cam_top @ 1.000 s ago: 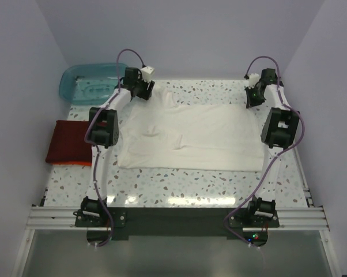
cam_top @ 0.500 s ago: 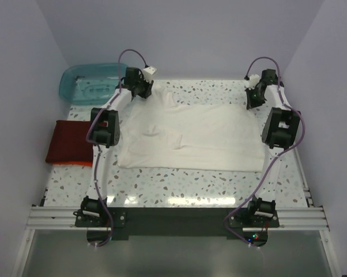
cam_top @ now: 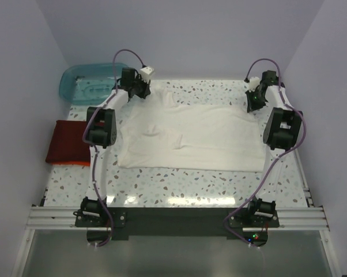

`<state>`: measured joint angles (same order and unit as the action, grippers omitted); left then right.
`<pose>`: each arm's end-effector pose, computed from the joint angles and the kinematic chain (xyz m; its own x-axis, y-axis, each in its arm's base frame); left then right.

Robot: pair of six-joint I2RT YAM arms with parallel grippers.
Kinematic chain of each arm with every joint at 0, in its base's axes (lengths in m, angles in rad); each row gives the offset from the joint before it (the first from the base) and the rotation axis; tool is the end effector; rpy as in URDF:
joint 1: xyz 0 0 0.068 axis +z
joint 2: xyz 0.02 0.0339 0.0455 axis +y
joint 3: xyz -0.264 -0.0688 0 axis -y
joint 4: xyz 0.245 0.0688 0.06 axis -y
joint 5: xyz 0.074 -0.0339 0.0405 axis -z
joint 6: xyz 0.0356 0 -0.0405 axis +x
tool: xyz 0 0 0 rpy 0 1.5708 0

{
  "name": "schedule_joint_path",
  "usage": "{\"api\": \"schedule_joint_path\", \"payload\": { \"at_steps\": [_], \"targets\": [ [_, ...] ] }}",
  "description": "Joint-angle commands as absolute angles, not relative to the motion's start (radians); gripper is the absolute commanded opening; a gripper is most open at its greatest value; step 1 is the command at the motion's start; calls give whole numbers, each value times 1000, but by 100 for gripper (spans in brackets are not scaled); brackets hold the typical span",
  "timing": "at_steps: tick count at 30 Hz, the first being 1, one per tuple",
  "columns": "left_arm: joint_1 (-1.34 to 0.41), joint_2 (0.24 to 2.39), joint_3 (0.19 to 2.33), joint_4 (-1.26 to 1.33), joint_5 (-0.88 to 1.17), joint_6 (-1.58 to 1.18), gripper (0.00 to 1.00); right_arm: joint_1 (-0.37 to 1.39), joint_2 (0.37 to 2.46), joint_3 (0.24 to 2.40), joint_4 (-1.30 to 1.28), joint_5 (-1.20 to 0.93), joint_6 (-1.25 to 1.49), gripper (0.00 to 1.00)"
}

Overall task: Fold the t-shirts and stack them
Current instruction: Fold the tshirt

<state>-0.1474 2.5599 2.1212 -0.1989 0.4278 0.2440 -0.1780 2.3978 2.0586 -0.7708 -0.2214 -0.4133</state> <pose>0.5650 -0.0988 0.1455 -0.4594 0.2904 -0.8394 0.5919 0.8047 -0.0455 0.5069 -0.0833 0.1699 -0.8381 -0.2473 -0.4862 -0.2839 0.9589 0.0015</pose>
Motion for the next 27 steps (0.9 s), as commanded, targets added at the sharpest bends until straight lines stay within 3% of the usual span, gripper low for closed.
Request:
{"api": "schedule_joint_path", "payload": {
  "at_steps": [1, 5, 15, 16, 19, 20, 23, 27],
  "targets": [
    [-130, 2430, 2106, -89, 462, 230, 0, -186, 2296, 2046, -762, -204, -423, 0],
    [-130, 2427, 2108, -104, 436, 235, 0, -186, 2299, 2054, -736, -184, -411, 0],
    [-132, 2457, 2103, -106, 399, 215, 26, -173, 2319, 2072, -656, -140, -385, 0],
    [-132, 2465, 2112, -112, 390, 213, 33, -170, 2328, 2086, -666, -137, -393, 3],
    [-132, 2490, 2138, -129, 383, 207, 41, -164, 2362, 2126, -690, -117, -391, 35],
    [-132, 2493, 2138, -129, 383, 207, 43, -163, 2367, 2137, -686, -112, -384, 51],
    [-133, 2497, 2138, -123, 385, 206, 45, -156, 2390, 2163, -686, -110, -361, 57],
    [-135, 2510, 2148, -124, 383, 203, 47, -149, 2428, 2190, -695, -110, -342, 56]
  ]
}}
